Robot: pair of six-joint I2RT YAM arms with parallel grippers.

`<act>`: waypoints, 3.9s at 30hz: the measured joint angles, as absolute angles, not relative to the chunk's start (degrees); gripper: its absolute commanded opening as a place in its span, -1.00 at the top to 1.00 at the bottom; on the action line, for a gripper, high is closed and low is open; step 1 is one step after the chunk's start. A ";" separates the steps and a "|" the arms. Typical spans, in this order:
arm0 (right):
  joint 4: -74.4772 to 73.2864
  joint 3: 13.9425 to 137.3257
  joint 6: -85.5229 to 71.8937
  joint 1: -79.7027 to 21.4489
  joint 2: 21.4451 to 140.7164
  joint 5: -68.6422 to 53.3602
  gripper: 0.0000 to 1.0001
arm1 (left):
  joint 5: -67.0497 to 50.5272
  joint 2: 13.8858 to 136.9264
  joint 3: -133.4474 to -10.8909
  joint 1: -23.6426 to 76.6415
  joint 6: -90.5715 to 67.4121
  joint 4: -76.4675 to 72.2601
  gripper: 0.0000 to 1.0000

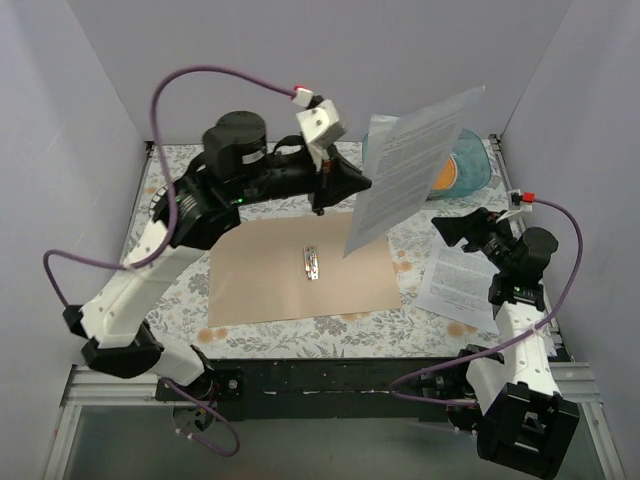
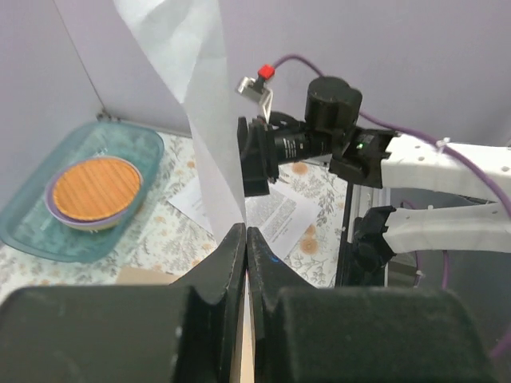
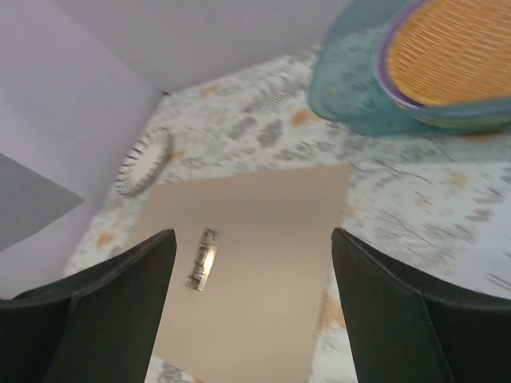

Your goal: Put the files into the folder

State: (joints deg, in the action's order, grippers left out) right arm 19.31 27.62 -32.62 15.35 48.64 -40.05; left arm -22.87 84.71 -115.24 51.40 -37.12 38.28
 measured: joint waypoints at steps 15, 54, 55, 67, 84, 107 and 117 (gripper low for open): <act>71.61 21.67 -74.59 15.25 53.34 -59.79 -0.74 | -20.91 77.17 -109.69 51.51 -33.10 43.35 1.00; 75.24 38.72 -85.36 10.72 57.04 -64.79 0.71 | -21.41 82.35 -107.87 50.17 -36.80 46.35 1.00; 75.22 38.04 -85.03 10.70 56.69 -64.79 0.87 | -21.12 82.78 -107.94 49.93 -36.93 46.33 1.00; 68.66 34.96 -65.73 8.99 50.06 -62.59 0.97 | -1.96 83.81 -109.38 45.91 -35.64 42.44 -0.88; 16.82 51.42 -22.74 -18.44 62.78 -40.07 0.97 | -20.12 85.47 -74.72 -2.76 -28.29 42.74 -0.56; 7.75 49.95 -18.61 -19.70 53.56 -34.48 0.97 | -22.13 112.68 -79.02 13.85 -34.74 26.15 -0.34; 2.24 51.37 -17.50 -19.81 53.15 -28.71 0.97 | -21.43 111.83 -74.22 19.29 -35.75 22.81 -0.26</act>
